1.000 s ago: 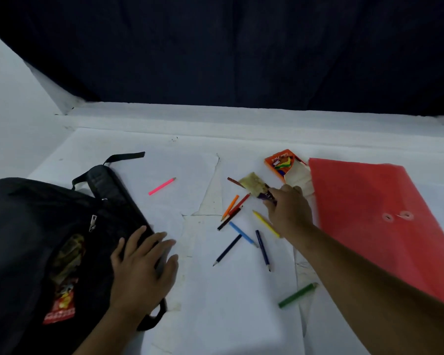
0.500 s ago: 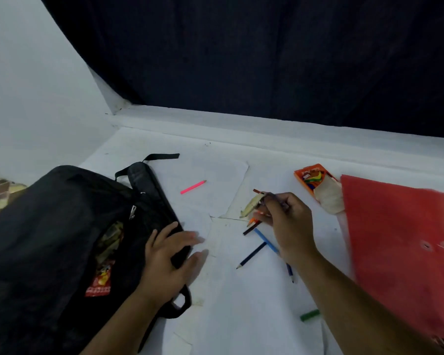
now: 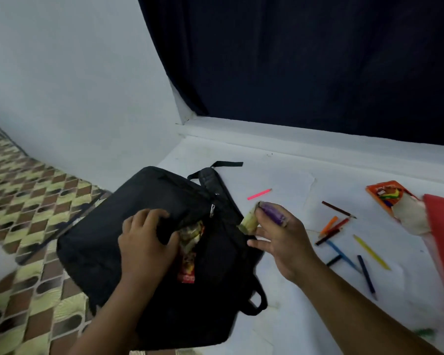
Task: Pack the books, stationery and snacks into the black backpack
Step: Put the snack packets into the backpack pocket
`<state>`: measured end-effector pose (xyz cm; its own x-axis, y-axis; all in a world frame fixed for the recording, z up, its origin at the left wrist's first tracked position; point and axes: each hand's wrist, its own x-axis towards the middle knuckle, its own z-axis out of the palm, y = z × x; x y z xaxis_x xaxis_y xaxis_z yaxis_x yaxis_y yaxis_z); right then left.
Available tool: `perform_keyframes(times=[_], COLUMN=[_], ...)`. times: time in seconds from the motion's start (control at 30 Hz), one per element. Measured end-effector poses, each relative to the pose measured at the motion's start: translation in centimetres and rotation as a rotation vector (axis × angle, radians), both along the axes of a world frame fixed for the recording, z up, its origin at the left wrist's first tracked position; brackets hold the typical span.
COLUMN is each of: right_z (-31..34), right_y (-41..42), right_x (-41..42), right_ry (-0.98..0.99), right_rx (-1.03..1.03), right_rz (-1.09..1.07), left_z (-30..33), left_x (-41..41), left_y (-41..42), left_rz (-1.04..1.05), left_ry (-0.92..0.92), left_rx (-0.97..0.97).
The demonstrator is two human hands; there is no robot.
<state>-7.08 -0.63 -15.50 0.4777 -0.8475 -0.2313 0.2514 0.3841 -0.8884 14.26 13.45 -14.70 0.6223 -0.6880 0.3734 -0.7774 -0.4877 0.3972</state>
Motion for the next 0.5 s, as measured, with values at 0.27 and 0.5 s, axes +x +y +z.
perform_keyframes(times=[0.27, 0.5], right_z=[-0.6, -1.9], right_y=[4.8, 7.1], right_x=[6.1, 9.5], right_ry=[0.228, 0.448], right_rx=[-0.121, -0.103], right_rz=[0.121, 0.298], left_z=[2.6, 3.9], left_x=[3.8, 5.0], left_y=[0.4, -0.2], left_rz=[-0.185, -0.240], left_ry=[0.191, 0.303], left_rx=[-0.141, -0.110])
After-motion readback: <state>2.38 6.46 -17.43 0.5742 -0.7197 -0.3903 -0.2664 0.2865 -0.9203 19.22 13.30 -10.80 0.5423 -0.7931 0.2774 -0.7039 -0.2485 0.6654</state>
